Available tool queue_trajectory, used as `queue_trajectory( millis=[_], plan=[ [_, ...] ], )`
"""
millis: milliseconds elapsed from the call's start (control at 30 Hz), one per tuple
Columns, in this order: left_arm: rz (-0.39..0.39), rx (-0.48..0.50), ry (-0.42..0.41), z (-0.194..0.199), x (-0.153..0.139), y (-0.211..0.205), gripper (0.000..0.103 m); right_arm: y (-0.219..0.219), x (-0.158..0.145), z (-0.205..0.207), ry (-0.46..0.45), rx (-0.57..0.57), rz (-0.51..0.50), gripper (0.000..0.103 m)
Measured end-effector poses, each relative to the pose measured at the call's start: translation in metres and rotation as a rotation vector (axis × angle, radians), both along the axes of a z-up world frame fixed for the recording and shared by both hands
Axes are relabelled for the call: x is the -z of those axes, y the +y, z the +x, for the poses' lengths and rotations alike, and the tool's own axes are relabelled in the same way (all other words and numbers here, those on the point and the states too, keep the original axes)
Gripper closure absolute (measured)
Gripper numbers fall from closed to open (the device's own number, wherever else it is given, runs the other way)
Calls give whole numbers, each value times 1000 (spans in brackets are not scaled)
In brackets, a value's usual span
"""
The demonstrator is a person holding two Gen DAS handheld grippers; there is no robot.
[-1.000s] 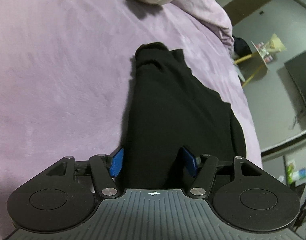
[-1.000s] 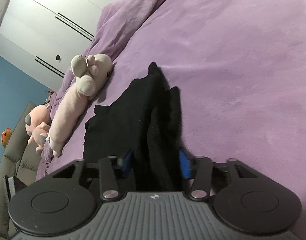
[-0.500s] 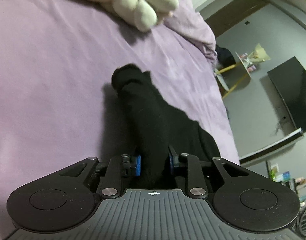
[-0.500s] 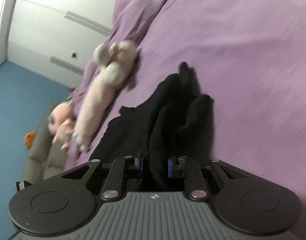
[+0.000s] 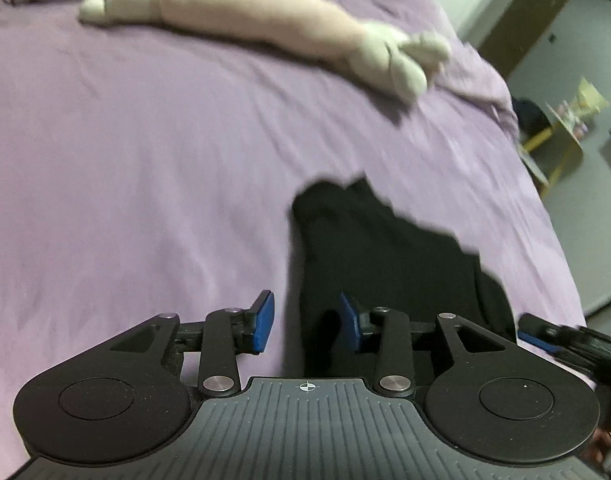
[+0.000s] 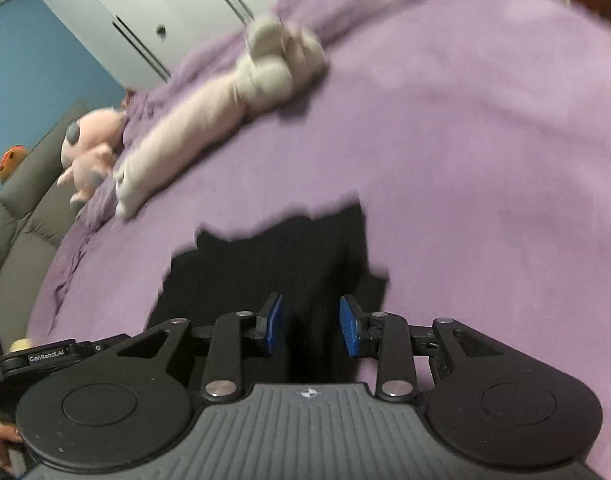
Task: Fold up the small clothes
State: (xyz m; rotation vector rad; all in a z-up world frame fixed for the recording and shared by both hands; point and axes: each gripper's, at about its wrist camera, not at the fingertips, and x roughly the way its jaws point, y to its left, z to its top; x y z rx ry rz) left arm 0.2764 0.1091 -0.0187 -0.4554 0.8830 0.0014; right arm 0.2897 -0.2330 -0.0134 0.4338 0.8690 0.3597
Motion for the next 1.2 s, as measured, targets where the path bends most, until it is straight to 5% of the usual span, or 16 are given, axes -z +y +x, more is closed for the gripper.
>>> queue_trajectory(
  millis=[133, 267, 367, 467, 667, 800, 967, 1133, 1200],
  plan=[
    [56, -69, -34, 44, 11, -16, 52, 52, -4, 23, -41, -74, -49, 73],
    [111, -131, 18, 89, 39, -28, 50, 99, 29, 42, -80, -111, -261, 80],
    [164, -118, -30, 96, 46, -38, 45, 99, 45, 52, -144, -22, -385, 91],
    [273, -107, -83, 102, 55, -51, 32, 91, 53, 58, -173, 9, -364, 91],
    [162, -158, -99, 91, 61, -34, 29, 102, 60, 59, -225, -6, -422, 88],
    [143, -86, -52, 58, 41, -34, 38, 98, 39, 41, -157, -64, -379, 85],
    [123, 32, -59, -33, 29, -42, 38, 62, 25, -45, -153, -103, -289, 83],
    [169, 50, -64, -112, 27, -53, 34, 24, 22, -118, -78, -77, -244, 83],
    [188, 65, -63, -135, 25, -57, 33, 14, 19, -131, -47, -47, -235, 73]
  ],
)
